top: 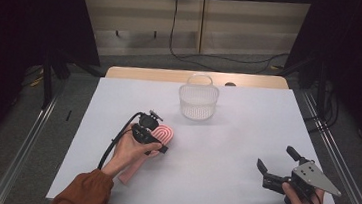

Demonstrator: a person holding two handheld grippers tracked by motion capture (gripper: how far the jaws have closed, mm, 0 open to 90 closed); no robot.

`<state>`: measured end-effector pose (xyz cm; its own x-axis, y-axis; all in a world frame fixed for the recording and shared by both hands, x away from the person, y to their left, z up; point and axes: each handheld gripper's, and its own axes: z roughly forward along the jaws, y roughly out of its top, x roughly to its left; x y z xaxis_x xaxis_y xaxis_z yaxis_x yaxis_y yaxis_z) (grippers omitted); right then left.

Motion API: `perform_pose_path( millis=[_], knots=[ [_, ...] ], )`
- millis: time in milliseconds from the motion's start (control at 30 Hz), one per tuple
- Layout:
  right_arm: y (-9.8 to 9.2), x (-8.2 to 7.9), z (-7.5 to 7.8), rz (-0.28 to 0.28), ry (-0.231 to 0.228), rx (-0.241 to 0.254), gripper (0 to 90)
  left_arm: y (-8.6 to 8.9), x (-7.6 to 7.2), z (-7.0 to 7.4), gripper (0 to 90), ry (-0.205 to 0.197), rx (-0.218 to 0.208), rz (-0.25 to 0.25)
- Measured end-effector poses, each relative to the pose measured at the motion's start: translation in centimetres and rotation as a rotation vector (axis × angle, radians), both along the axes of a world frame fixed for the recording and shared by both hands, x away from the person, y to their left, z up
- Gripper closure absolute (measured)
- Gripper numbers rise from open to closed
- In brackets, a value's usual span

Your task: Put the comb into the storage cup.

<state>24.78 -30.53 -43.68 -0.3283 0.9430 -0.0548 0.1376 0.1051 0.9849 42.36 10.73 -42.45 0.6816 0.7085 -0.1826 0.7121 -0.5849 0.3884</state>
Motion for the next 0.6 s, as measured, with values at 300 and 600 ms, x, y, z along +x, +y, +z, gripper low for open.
perform_pose_path(
  millis=[300, 600],
  knots=[
    [0.0, 0.0, 0.0, 0.002, 0.000, 0.000, 0.0, 0.2, -0.2, 0.4, 19.9, -0.001, -0.031, -0.019],
    [0.0, 0.0, 0.0, -0.002, 0.001, 0.001, 0.0, 0.9, -0.1, 1.3, 20.1, -0.018, -0.035, -0.014]
  ],
)
